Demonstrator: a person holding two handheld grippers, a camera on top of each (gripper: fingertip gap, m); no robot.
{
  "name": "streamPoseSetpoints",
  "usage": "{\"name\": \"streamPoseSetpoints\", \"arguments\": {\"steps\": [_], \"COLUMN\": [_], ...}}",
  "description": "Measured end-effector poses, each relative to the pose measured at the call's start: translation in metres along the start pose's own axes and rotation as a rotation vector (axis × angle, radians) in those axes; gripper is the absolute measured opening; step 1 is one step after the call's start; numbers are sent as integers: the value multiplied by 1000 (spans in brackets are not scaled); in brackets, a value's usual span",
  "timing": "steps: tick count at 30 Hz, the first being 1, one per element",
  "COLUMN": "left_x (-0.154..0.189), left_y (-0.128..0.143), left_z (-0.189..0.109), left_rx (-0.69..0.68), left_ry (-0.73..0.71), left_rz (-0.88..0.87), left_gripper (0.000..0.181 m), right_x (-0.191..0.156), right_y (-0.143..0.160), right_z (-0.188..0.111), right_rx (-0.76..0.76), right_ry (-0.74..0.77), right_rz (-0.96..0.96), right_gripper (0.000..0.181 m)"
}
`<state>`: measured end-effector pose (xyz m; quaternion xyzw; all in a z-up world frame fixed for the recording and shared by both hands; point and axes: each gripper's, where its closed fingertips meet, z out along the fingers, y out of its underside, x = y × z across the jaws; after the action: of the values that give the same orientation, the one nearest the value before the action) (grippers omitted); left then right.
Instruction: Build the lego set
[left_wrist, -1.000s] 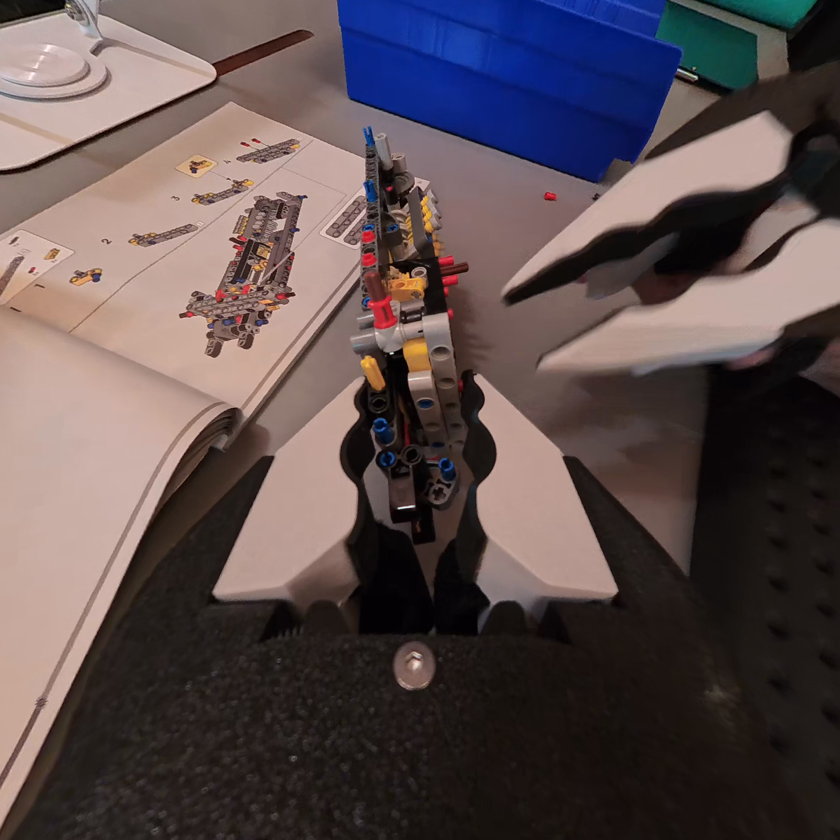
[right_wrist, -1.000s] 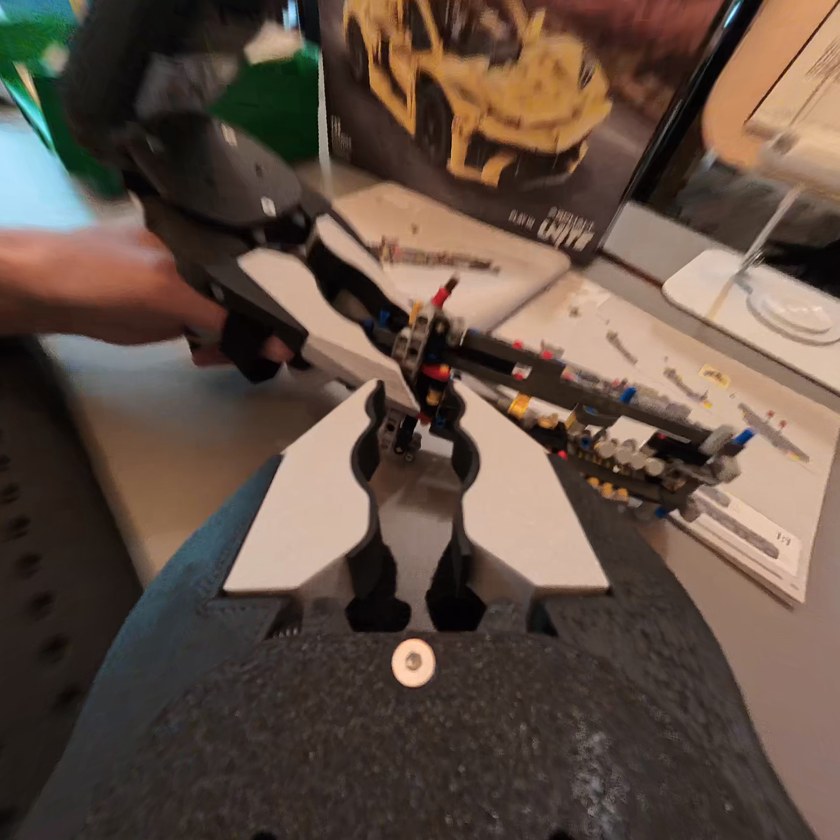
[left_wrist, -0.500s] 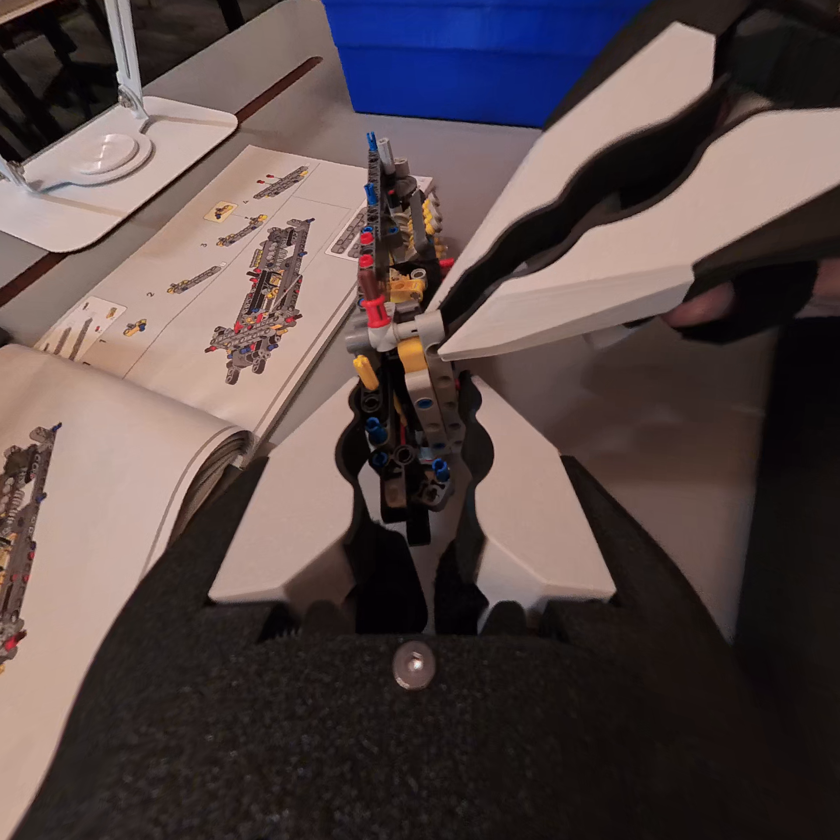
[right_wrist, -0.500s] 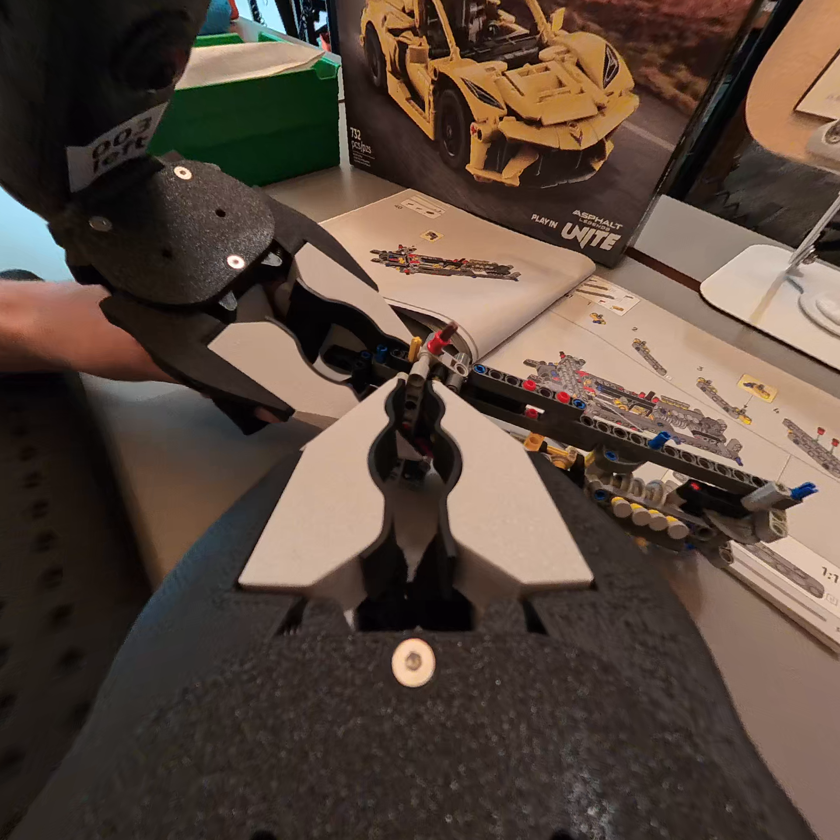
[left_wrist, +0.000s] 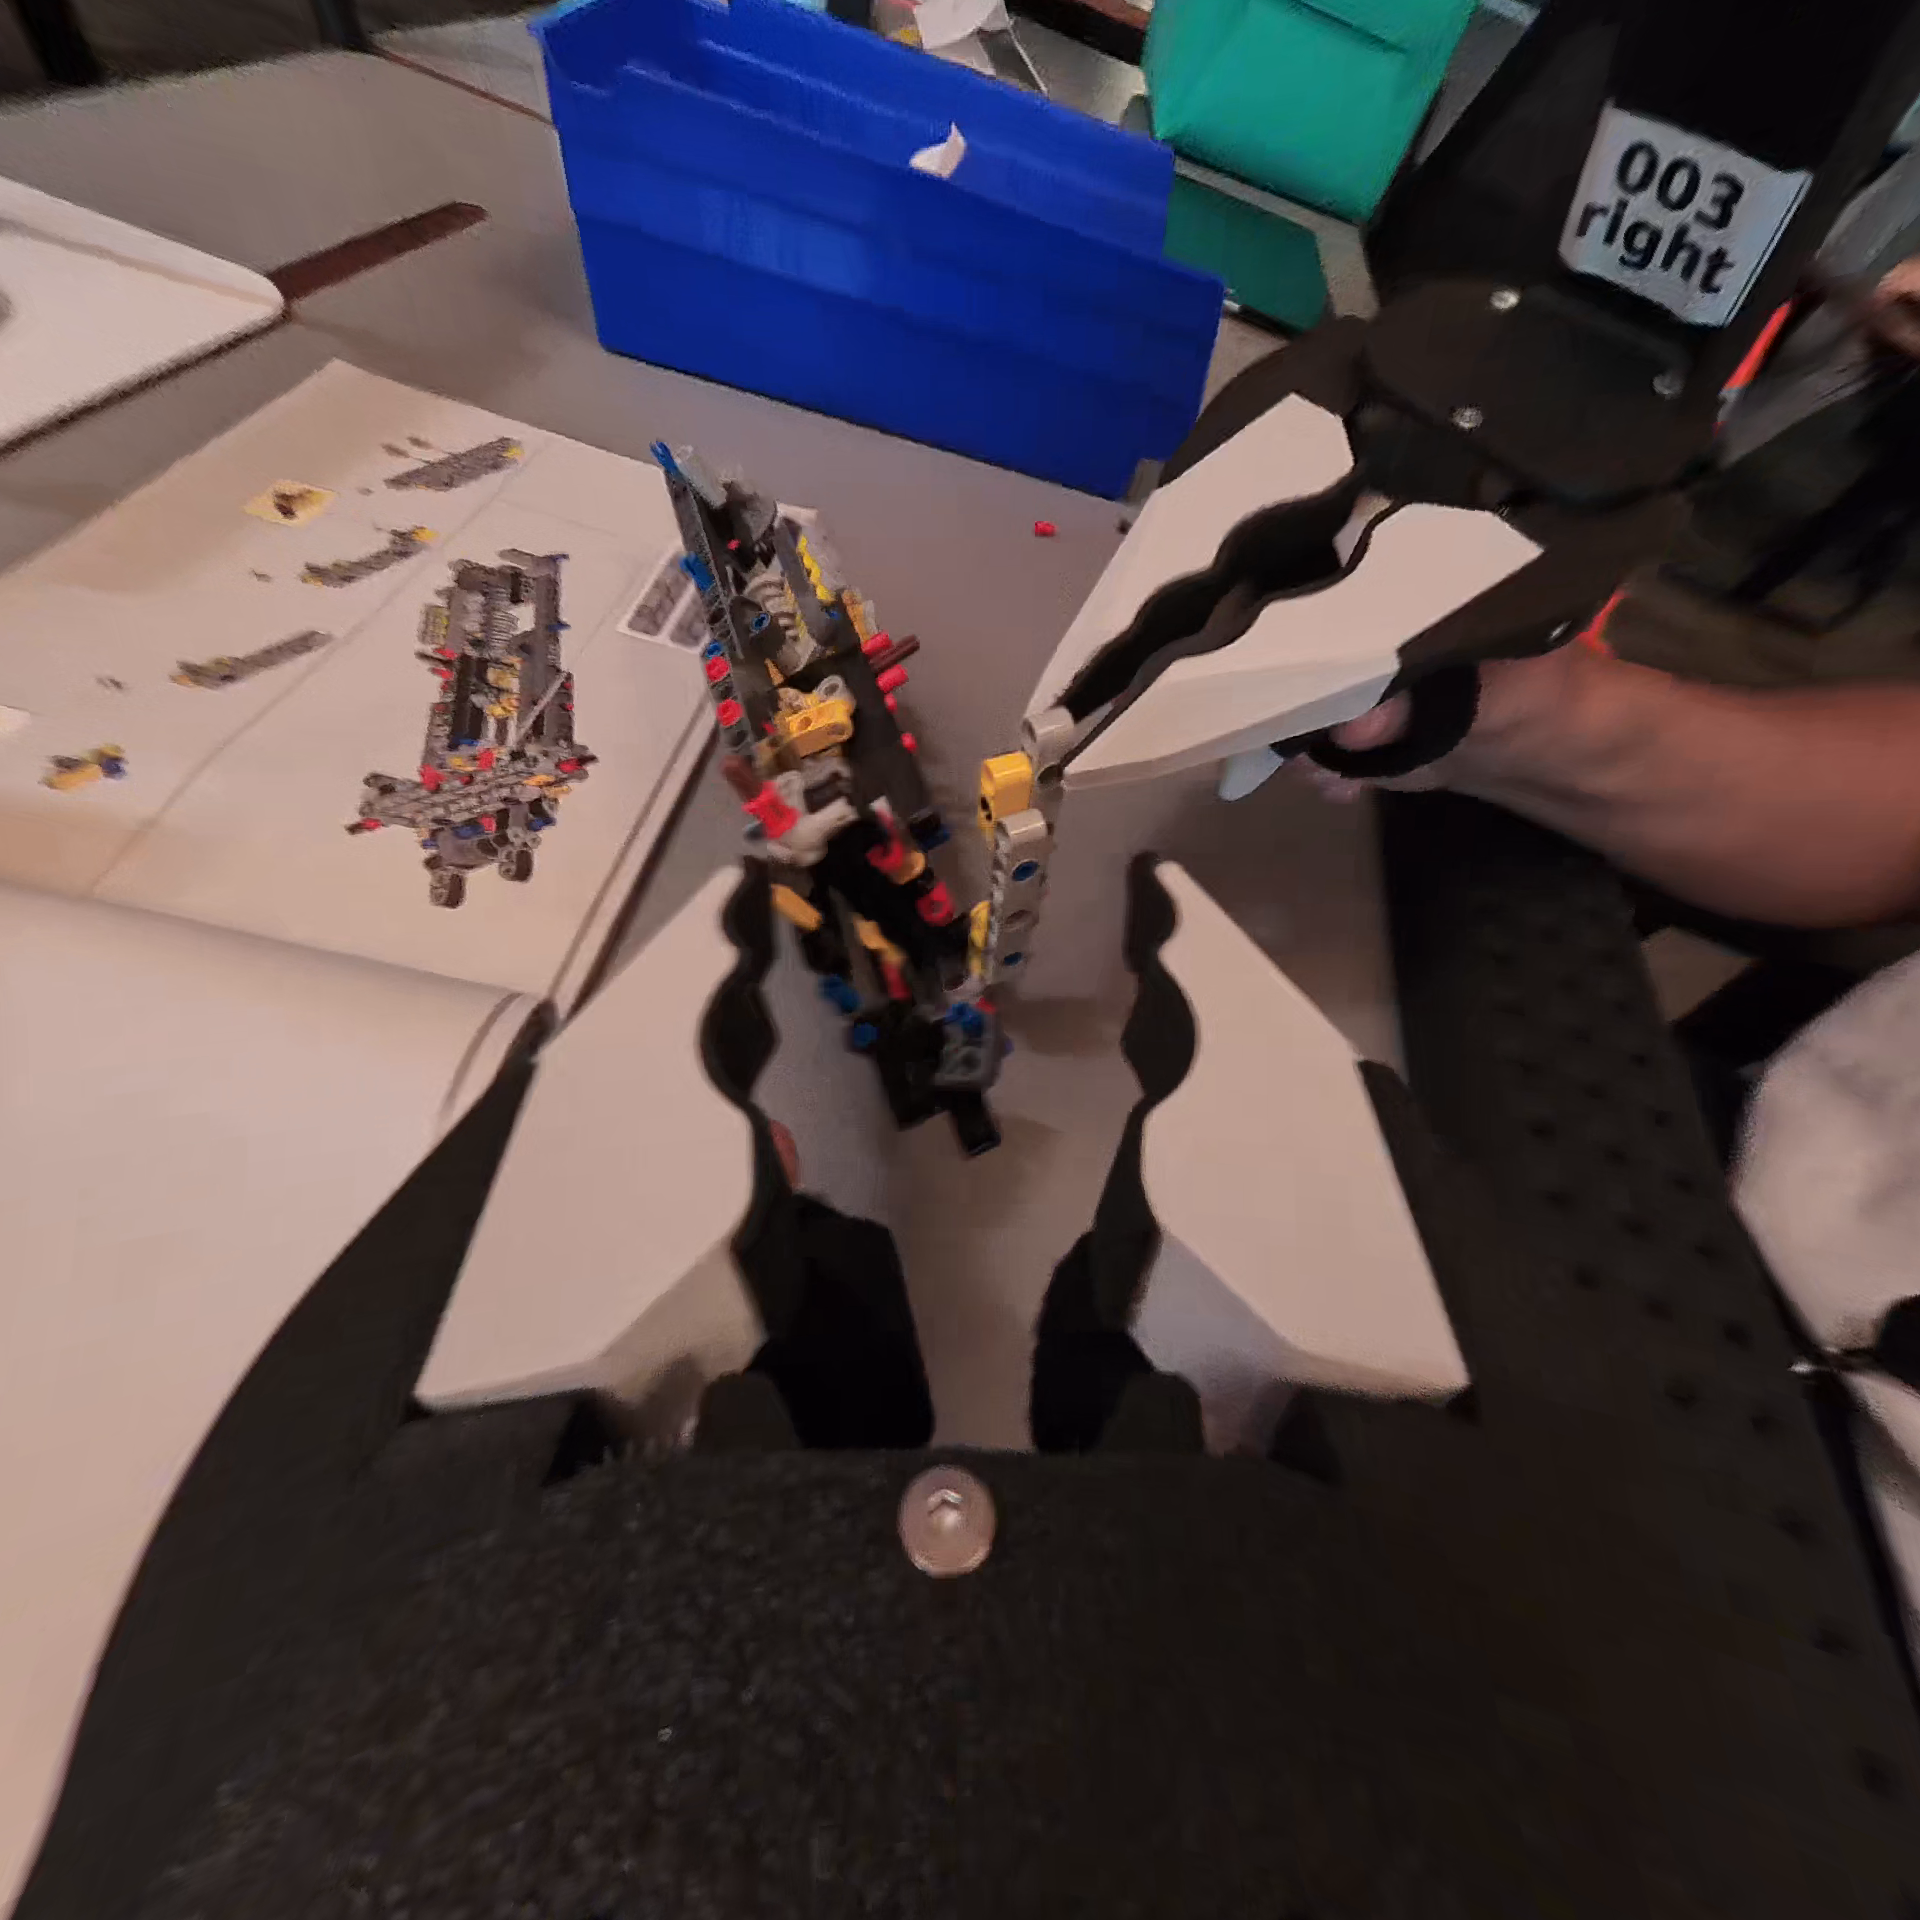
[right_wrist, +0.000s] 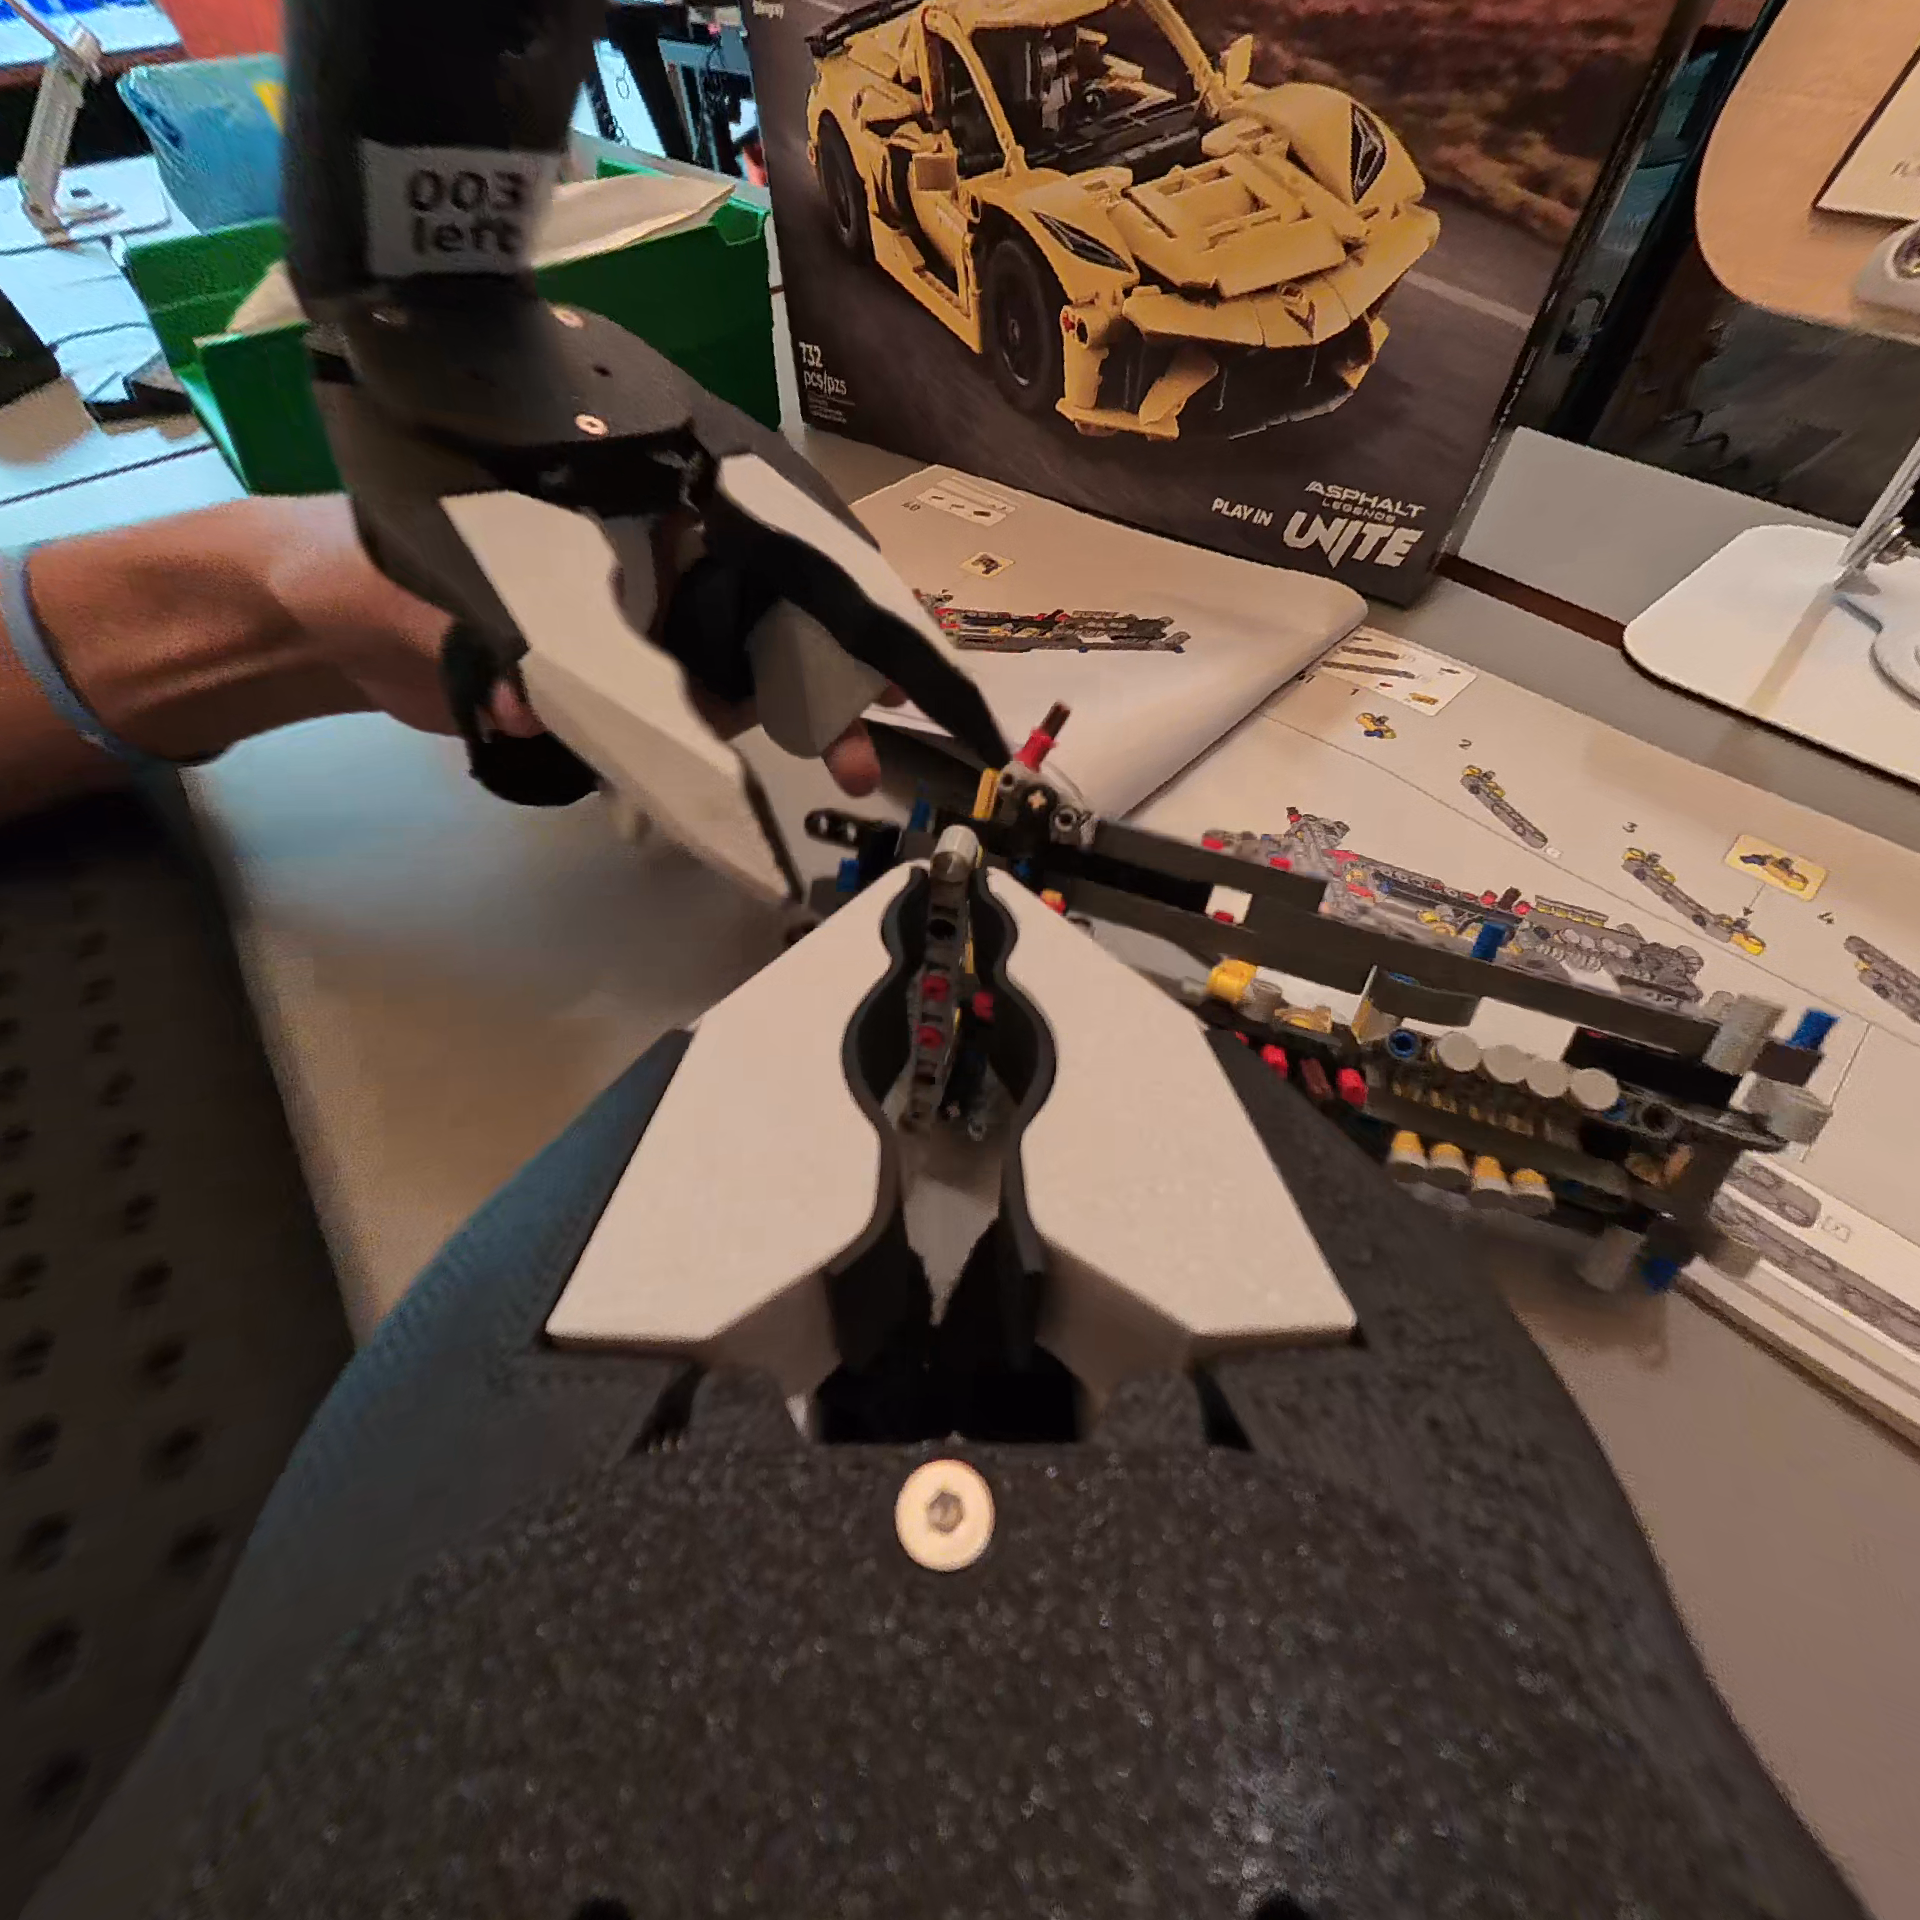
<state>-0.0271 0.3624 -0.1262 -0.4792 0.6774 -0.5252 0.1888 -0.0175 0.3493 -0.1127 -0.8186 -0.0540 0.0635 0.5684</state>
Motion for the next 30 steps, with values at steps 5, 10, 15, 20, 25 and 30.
{"name": "streamPoseSetpoints", "arguments": {"steps": [5,10,15,20,25,30], "left_x": [10,1,-7,-8,-14,-20], "left_y": [2,14,68,86,85,79], "left_z": [9,5,-5,-7,7,12], "left_rx": [-4,-88,-354,-433,-458,-462], "left_ry": [85,-17,-79,-112,-125,-254], "left_rz": [-51,1,-25,126,258,466], "left_gripper": [30,31,42,33,11,9], "right_x": [6,13,32,26,27,24], "right_y": [4,1,-30,8,75,107], "right_z": [1,-13,-53,-81,-71,-49], "right_rx": [5,36,200,-230,-661,-816], "right_ry": [-12,27,2,-165,-137,-145], "right_rz": [51,27,160,287,180,97], "right_gripper": [7,7,6,6,6,7]}}
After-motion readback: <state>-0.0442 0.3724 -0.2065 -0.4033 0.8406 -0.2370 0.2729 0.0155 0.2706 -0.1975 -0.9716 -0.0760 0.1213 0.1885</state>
